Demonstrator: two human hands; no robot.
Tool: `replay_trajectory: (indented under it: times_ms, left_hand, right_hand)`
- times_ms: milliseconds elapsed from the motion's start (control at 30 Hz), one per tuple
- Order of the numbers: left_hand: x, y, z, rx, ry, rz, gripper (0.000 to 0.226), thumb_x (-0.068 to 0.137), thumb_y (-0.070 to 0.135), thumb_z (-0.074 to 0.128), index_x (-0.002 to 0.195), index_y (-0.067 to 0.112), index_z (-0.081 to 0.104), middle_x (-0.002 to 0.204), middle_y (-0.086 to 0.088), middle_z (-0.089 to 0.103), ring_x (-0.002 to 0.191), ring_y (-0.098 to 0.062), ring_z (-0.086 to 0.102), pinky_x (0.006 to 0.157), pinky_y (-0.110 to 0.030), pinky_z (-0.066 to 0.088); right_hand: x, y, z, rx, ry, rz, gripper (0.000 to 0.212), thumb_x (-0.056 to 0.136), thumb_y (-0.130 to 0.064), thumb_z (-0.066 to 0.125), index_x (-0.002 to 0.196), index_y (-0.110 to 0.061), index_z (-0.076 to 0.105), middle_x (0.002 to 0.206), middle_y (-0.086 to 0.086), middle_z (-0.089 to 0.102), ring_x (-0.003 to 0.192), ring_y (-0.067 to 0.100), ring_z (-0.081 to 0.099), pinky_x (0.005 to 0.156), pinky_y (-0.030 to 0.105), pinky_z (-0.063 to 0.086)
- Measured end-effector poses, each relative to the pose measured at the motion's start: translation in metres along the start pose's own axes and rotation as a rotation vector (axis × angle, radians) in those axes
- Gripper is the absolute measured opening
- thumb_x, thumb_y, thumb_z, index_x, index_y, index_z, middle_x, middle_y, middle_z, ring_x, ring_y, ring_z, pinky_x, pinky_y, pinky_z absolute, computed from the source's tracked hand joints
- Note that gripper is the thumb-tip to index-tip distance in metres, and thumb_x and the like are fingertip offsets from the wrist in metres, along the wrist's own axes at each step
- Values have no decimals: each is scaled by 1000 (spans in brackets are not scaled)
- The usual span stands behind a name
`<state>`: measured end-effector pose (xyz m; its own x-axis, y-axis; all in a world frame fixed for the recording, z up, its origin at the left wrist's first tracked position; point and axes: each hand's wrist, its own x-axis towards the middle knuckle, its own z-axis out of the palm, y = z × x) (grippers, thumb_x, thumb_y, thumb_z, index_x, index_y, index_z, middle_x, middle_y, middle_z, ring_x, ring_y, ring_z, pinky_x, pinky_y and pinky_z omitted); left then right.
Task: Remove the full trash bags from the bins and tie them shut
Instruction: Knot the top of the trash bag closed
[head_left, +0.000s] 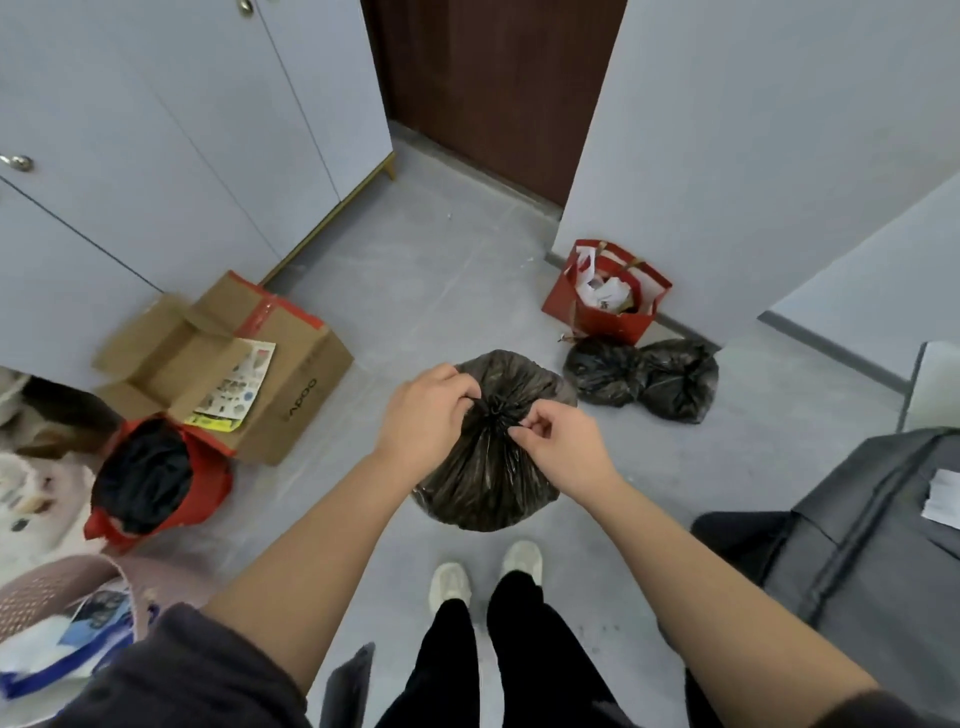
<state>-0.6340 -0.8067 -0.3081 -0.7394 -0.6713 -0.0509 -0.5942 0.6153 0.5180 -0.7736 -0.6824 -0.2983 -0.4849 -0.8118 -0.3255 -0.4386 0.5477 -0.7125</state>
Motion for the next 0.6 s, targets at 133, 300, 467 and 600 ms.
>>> replay_trajectory:
  times_ms: [133, 300, 467, 600]
  left_hand:
    - [72, 14, 11, 55, -59, 38, 15, 89, 18, 55, 95, 24, 67, 99, 4, 61, 90, -22, 60, 78, -39, 49]
    - [157, 49, 40, 66, -122, 72, 16, 91, 20, 54, 99, 24, 68, 101, 4, 61, 91, -20, 59, 75, -31, 45]
    - [237, 93, 79, 59, -215, 88, 18, 93, 22, 51, 103, 25, 66, 105, 5, 60, 96, -19, 57, 75, -31, 43]
    - [302, 119, 124, 36, -335, 118, 17, 93, 23, 51, 102, 26, 65, 104, 5, 58, 95, -18, 57, 74, -35, 47]
  right_hand:
    - [50, 16, -34, 34, 31, 29, 24, 82, -21, 68, 64, -18, 52, 62, 0, 54, 61, 15, 50, 62, 29, 41]
    - [112, 55, -86, 33, 47, 76, 20, 83, -21, 68, 68, -14, 57, 65, 1, 57, 65, 16, 52, 61, 25, 39]
    - [168, 101, -149, 0, 71, 173, 19, 83, -24, 68, 69, -15, 58, 65, -2, 56, 66, 15, 53, 63, 29, 42]
    - [212, 146, -188, -52, 111, 229, 26, 82, -24, 69, 63, -21, 51, 63, -7, 50, 66, 14, 50, 60, 29, 37]
